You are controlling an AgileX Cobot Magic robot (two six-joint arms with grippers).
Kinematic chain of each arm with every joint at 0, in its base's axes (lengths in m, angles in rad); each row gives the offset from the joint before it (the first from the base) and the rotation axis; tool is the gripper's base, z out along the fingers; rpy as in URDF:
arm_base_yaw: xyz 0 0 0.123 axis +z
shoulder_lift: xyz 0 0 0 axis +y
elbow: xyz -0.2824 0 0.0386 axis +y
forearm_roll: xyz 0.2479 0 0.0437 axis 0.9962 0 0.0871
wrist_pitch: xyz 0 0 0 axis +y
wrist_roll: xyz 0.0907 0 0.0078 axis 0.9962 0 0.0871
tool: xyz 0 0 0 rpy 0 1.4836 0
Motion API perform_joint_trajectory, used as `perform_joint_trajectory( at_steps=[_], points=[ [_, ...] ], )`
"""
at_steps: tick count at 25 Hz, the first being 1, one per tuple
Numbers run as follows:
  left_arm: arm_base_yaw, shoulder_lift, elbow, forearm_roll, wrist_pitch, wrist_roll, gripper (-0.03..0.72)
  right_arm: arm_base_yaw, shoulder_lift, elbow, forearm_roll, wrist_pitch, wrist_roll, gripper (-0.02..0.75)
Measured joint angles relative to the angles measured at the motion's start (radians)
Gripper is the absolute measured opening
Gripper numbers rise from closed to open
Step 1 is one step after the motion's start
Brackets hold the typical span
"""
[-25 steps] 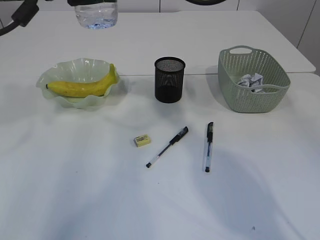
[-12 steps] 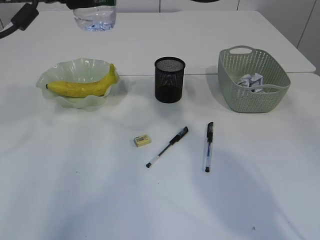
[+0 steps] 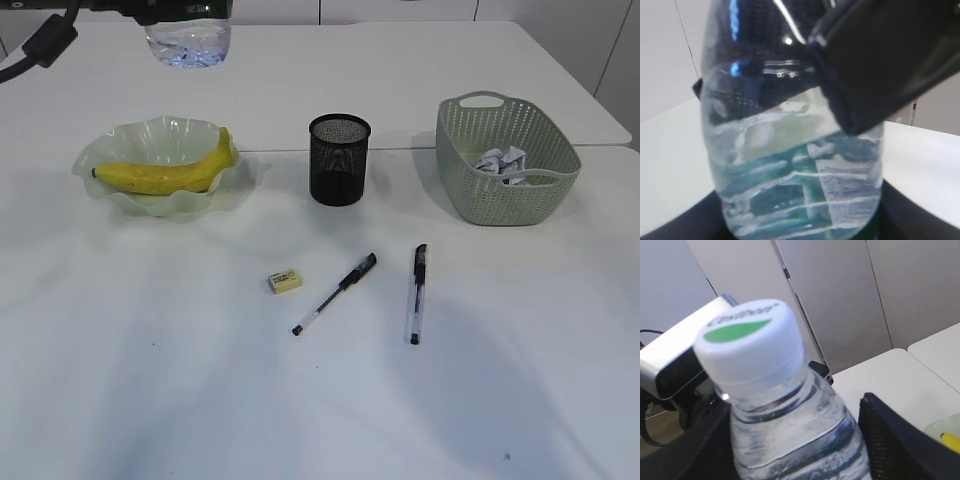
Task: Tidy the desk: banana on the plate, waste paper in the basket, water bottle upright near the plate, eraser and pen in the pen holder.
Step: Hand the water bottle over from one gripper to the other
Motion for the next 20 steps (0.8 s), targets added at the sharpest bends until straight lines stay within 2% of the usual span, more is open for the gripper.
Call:
perform_joint_trajectory(
  at_steps=[9,15,20],
  points=[
    [0.0,0.0,0.0,0.006,-0.003,0.006,0.389,0.0,0.0,0.0,0.0,-0.001,0.054,0.568],
    [0.0,0.004,0.0,0.012,-0.026,0.006,0.389,0.0,-0.005,-0.004,-0.082,-0.002,0.118,0.59],
    [0.0,0.008,0.0,0.012,-0.035,0.007,0.389,0.0,-0.006,-0.004,-0.105,0.0,0.133,0.591]
  ],
)
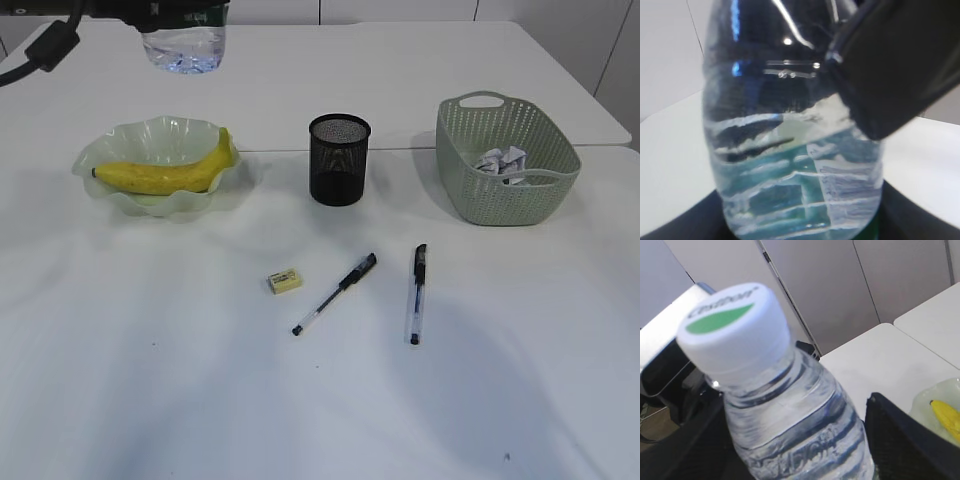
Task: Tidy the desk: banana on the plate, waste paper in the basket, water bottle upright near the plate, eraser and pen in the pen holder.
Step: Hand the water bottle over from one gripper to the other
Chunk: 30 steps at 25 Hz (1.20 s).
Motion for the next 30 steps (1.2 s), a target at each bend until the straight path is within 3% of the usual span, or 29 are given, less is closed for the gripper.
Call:
perform_joint_trajectory(
  at_steps=[30],
  points=[
    [0.04,0.0,0.002,-0.053,-0.101,0.0,0.388,-0.014,-0.002,0.0,-0.072,0.066,0.03,0.591]
  ],
)
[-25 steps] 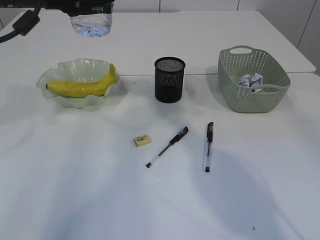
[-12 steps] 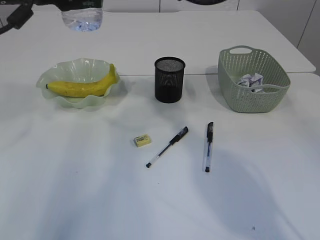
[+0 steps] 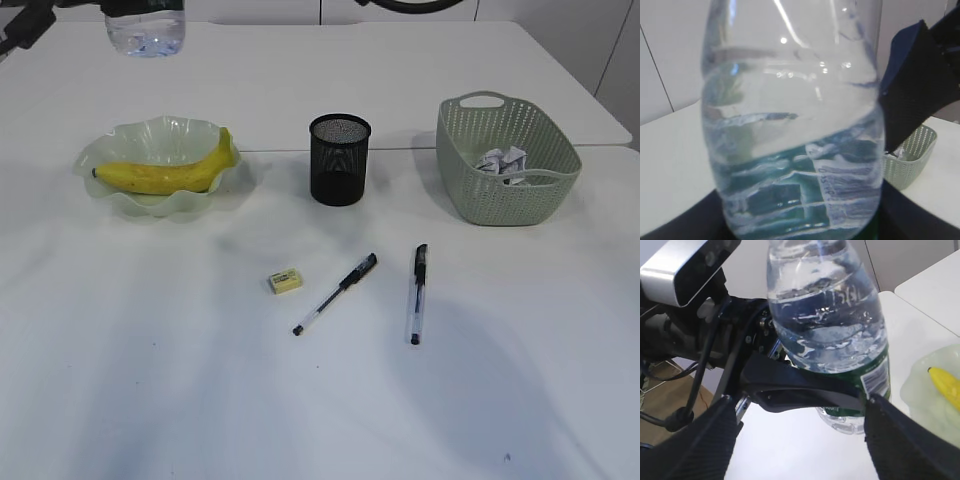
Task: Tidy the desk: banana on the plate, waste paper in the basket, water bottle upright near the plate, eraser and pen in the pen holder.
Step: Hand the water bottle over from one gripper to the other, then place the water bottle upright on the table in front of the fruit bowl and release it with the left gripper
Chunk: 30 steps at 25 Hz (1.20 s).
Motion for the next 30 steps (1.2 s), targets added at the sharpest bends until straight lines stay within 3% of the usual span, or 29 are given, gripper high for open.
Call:
perform_joint_trajectory(
  at_steps=[8,14,17,24,30],
  points=[
    [0.0,0.0,0.0,-0.008,-0.104,0.0,0.388,-0.111,0.0,0.0,-0.015,-0.012,0.002,0.591],
    [0.0,0.0,0.0,-0.014,-0.127,0.0,0.388,-0.195,0.0,0.0,-0.173,-0.022,-0.002,0.584],
    [0.0,0.0,0.0,-0.014,-0.129,0.0,0.388,-0.209,0.0,0.0,-0.241,-0.022,-0.002,0.524],
    [0.0,0.0,0.0,-0.017,-0.129,0.0,0.386,-0.209,0.0,0.0,-0.309,-0.022,-0.002,0.295],
    [0.0,0.0,0.0,-0.018,-0.129,0.0,0.386,-0.209,0.0,0.0,-0.323,-0.057,-0.002,0.264]
  ],
)
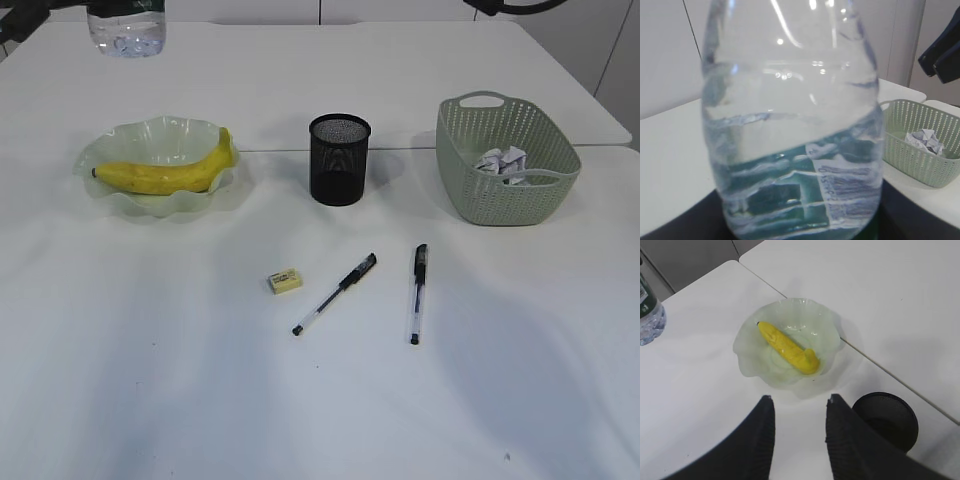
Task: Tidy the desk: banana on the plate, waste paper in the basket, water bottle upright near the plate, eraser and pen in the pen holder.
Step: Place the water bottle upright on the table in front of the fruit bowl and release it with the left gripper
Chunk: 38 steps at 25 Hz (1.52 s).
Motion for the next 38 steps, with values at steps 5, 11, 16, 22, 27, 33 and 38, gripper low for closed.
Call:
perform_joint_trajectory(
  at_steps=[5,11,16,22,27,33,38],
  points=[
    [0.0,0.0,0.0,0.0,0.0,0.0,0.386,0.0,0.0,0.0,-0.001,-0.007,0.0,0.263],
    [0.0,0.0,0.0,0.0,0.0,0.0,0.386,0.0,0.0,0.0,-0.02,-0.008,-0.004,0.263],
    [0.0,0.0,0.0,-0.002,-0.035,0.0,0.386,0.0,0.0,0.0,-0.071,-0.028,-0.027,0.262],
    [0.0,-0.039,0.0,-0.01,-0.157,0.0,0.386,0.0,0.0,0.0,-0.146,-0.059,-0.031,0.262],
    [0.0,-0.089,0.0,-0.008,-0.177,0.0,0.386,0.0,0.0,0.0,-0.158,-0.074,-0.032,0.262],
    [0.0,-0.134,0.042,-0.002,-0.203,0.002,0.386,0.0,0.0,0.0,-0.175,-0.099,-0.034,0.262],
    [0.0,-0.203,0.122,-0.002,-0.249,0.002,0.386,0.0,0.0,0.0,-0.183,-0.115,-0.034,0.262]
  ],
)
